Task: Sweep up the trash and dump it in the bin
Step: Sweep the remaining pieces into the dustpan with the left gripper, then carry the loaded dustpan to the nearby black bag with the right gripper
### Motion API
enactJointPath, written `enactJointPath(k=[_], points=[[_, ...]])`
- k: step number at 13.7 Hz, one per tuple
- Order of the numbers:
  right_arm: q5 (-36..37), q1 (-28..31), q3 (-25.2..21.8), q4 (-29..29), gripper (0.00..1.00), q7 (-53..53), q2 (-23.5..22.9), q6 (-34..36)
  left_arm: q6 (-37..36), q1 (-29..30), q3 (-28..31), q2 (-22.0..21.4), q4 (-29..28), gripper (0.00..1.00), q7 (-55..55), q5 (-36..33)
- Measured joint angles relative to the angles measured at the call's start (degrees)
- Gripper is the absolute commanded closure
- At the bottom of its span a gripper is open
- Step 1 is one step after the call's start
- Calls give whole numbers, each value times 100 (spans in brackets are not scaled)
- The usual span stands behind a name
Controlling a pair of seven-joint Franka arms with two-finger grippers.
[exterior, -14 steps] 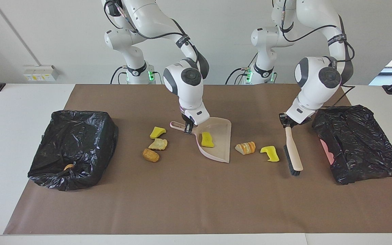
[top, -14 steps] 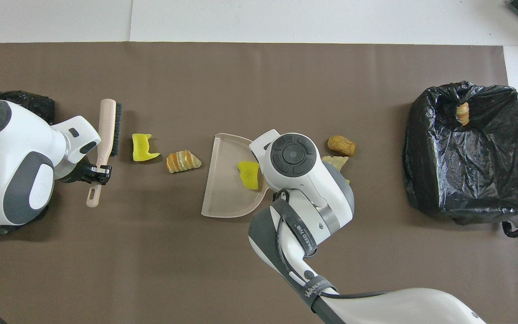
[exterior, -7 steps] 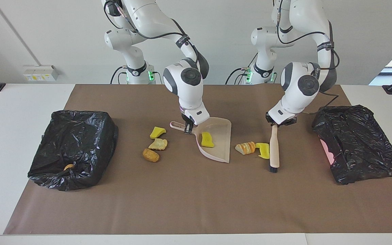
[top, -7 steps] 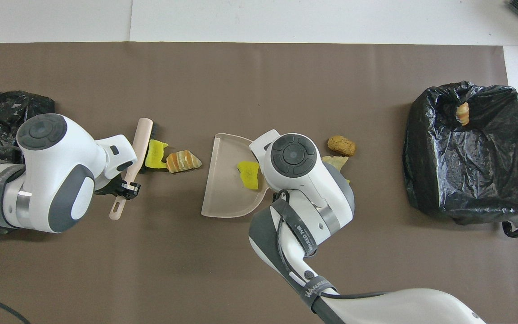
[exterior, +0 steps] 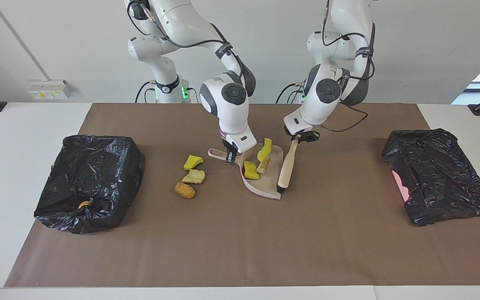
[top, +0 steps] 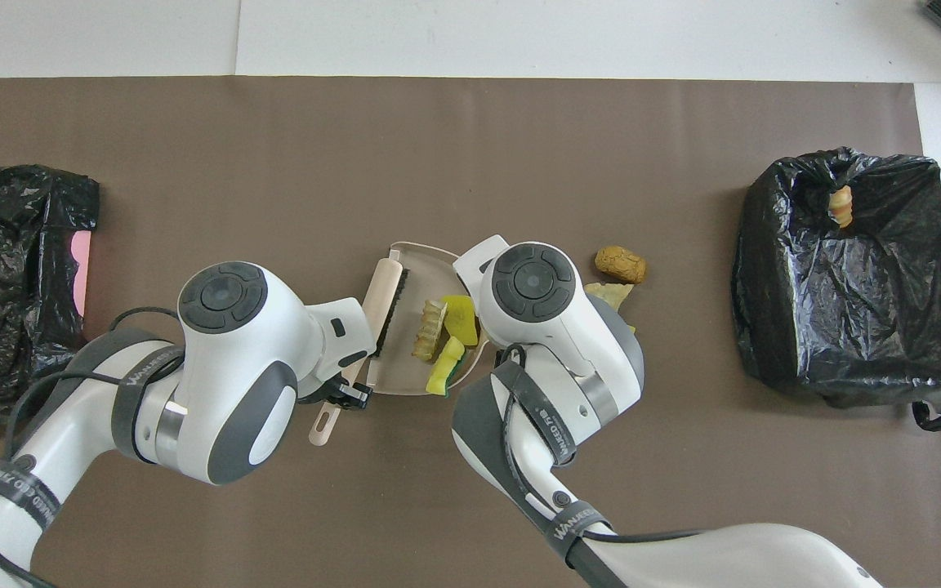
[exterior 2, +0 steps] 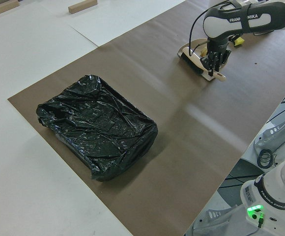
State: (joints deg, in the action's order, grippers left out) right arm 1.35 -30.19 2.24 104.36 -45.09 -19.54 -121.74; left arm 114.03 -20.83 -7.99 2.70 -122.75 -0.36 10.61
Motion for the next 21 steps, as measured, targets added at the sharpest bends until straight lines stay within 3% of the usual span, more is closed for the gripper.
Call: enactJointPath(k=[7,13,17,21], points=[[0,1,-1,4,100,0,1,-2,1,142,192,-52,211,100,-564,165],[-13,191,-26,-4,100,10,67,17,-336,355,155,-616,5,100,-1209,-298],[-9,910,-51,-51,100,-153,786,628,-80,-195,86,-1163,-859,100,-1872,-320],[-7,1789,-65,-107,100,-575,1454,1187,107,-1354,31,-1837,-1640,100,-3393,-323]])
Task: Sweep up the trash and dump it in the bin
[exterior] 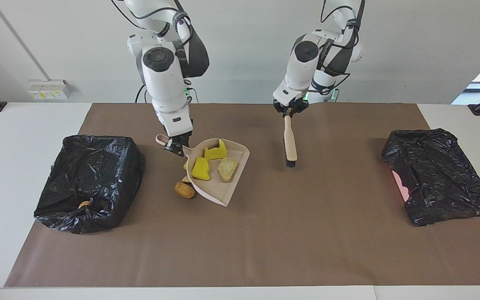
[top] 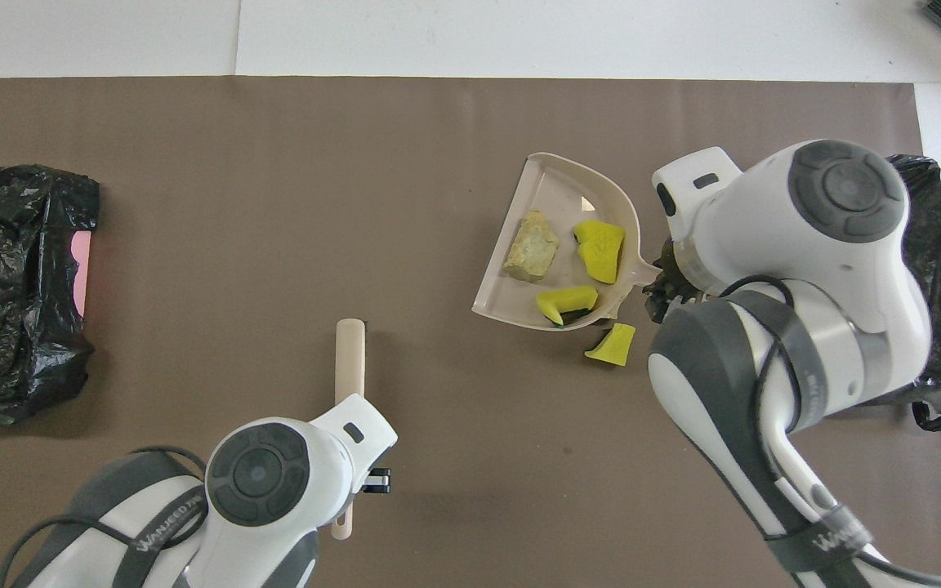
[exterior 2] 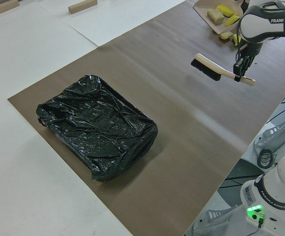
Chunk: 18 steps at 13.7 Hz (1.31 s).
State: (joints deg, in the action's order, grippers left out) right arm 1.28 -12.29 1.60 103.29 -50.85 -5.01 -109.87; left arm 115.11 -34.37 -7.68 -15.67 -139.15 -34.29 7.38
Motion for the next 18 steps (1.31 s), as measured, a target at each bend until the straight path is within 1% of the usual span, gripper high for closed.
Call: enactJointPath(k=[2,4,5,7,10,12,14,16,17,18], points=[[2,460,-20,-45,100,-343,153,259,101,-743,-31,-102,-179,100,-1025,-2],[3,983,-40,-189,100,-961,208,539,223,-1408,-54,-117,-309,100,-1789,-3],[3,1286,-50,-259,100,-1307,209,621,376,-1682,-60,-116,-395,100,-2086,-3],[10,1917,-68,-298,100,-1964,207,636,673,-2040,-63,-101,-527,100,-2459,25],[153,2688,-85,-303,100,-2733,200,627,755,-2218,-58,-41,-570,100,-2346,526],[466,3050,-89,-304,100,-3118,172,500,779,-2226,-48,-2,-573,100,-2116,771],[873,3256,-92,-304,100,-3596,85,319,786,-2226,-34,38,-574,100,-2072,806],[1471,3271,-71,-302,100,-3945,-19,64,797,-2226,-33,93,-575,100,-2064,810],[1765,3251,-34,-302,100,-4082,-55,-28,804,-2226,-32,123,-575,97,-2028,811],[1989,3223,-1,-301,100,-4212,-79,-96,817,-2226,-27,155,-575,76,-1961,811]])
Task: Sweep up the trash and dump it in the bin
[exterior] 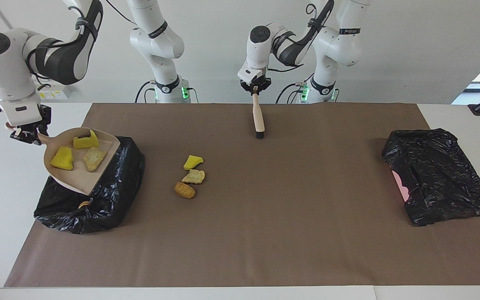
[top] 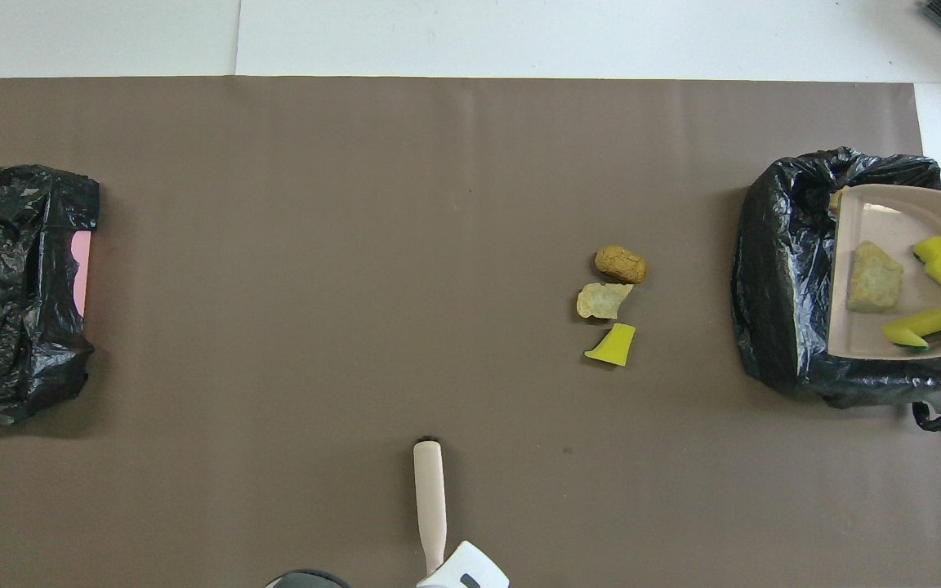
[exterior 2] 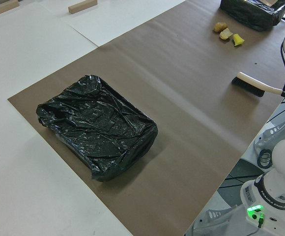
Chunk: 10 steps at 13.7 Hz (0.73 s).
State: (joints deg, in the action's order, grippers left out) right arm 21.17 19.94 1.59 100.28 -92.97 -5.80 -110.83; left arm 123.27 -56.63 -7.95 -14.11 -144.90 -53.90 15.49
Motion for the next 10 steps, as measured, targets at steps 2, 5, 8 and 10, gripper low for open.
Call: enactJointPath(k=[2,5,8,10], points=[[424,-77,41,8,100,-318,-51,-171,37,0,15,26,0,27,100,0],[1393,-288,72,28,100,-785,-165,-528,38,3,49,67,11,0,208,1],[2160,-632,84,54,100,-888,-180,-547,39,315,109,176,233,0,545,-11],[2515,-807,88,64,100,-888,-179,-547,-83,741,152,242,581,0,826,-267]])
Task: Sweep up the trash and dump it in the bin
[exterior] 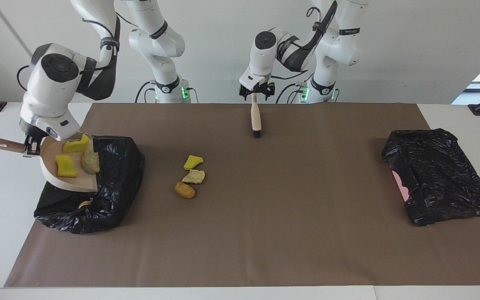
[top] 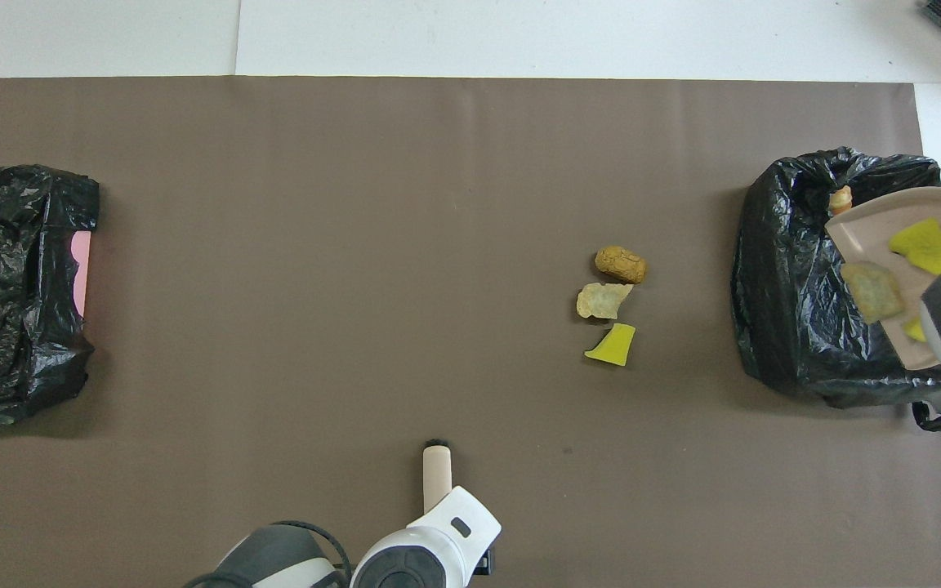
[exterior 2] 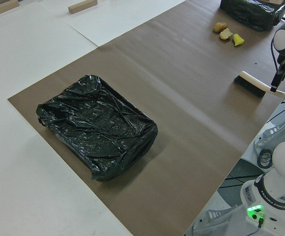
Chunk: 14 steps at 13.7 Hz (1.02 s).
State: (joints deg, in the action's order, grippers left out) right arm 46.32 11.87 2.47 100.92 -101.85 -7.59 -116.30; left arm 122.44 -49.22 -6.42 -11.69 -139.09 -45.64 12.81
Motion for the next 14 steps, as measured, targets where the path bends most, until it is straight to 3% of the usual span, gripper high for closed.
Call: enactJointPath(k=[5,9,14], points=[[601,-221,2,4,100,153,16,0,-750,1563,56,55,1332,0,1586,-607],[1198,-502,2,135,100,1017,124,229,-1587,2786,84,225,2547,0,3081,-1130],[2166,-780,3,1027,100,2279,746,344,-2236,3484,80,724,4045,0,3758,-1483]])
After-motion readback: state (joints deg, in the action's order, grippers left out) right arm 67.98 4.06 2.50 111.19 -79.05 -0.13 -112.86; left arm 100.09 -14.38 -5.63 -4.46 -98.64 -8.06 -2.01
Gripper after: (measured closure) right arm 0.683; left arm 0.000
